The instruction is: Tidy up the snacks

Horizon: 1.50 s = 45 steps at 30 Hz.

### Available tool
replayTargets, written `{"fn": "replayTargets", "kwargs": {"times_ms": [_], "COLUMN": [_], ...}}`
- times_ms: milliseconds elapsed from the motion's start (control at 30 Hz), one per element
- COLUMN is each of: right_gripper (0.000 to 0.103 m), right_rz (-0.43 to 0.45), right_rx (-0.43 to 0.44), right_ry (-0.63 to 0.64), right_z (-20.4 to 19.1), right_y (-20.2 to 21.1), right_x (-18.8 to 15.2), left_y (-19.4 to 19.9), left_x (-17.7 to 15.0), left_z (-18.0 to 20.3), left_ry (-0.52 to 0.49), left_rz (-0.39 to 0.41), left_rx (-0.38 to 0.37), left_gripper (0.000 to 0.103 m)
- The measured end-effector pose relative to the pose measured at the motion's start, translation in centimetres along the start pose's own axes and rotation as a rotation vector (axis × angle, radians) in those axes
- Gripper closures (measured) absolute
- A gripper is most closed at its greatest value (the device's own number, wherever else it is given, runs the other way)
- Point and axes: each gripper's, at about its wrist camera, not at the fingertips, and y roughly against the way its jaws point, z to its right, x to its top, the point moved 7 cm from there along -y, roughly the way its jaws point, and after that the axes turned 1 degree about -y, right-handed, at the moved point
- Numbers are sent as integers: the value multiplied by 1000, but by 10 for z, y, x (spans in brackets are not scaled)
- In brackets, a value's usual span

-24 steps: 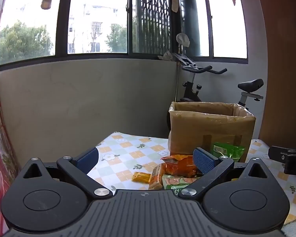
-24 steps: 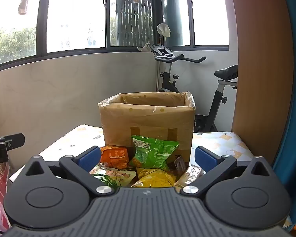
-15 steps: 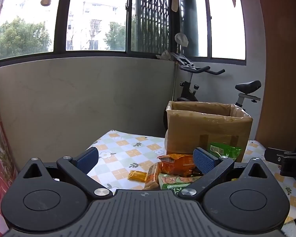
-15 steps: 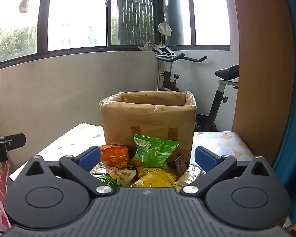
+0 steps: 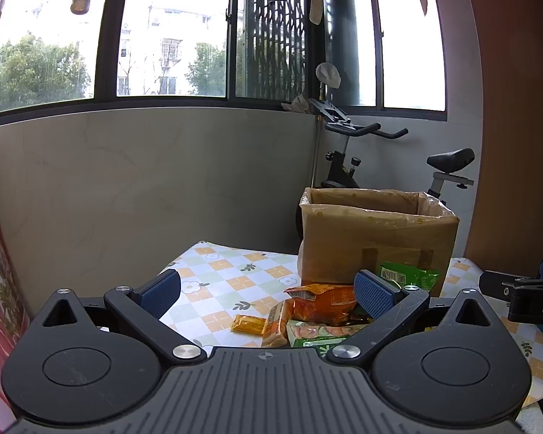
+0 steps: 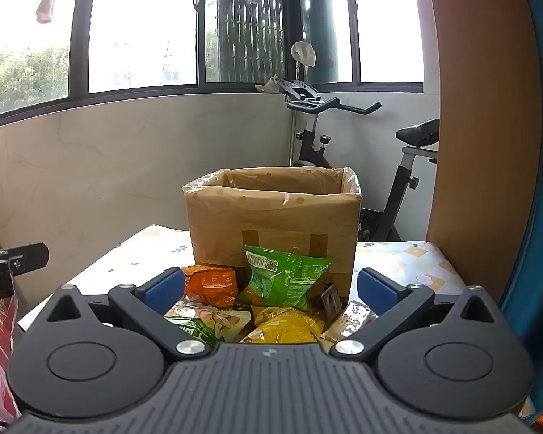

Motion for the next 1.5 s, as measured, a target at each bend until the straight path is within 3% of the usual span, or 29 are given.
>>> {"fn": "replayTargets", "kwargs": {"times_ms": [1500], "right_gripper": [0], "right_rz": [-6], "right_rx": [2], "right_ry": [0], "right_z": [-2], "right_y": [-2], "right_x": [-1], "left_y": [1], "left_x": [0], "left_z": [-2], "left_ry": [-2], "left_rz": [8], "left_rx": [-17], "left_gripper": [0]}}
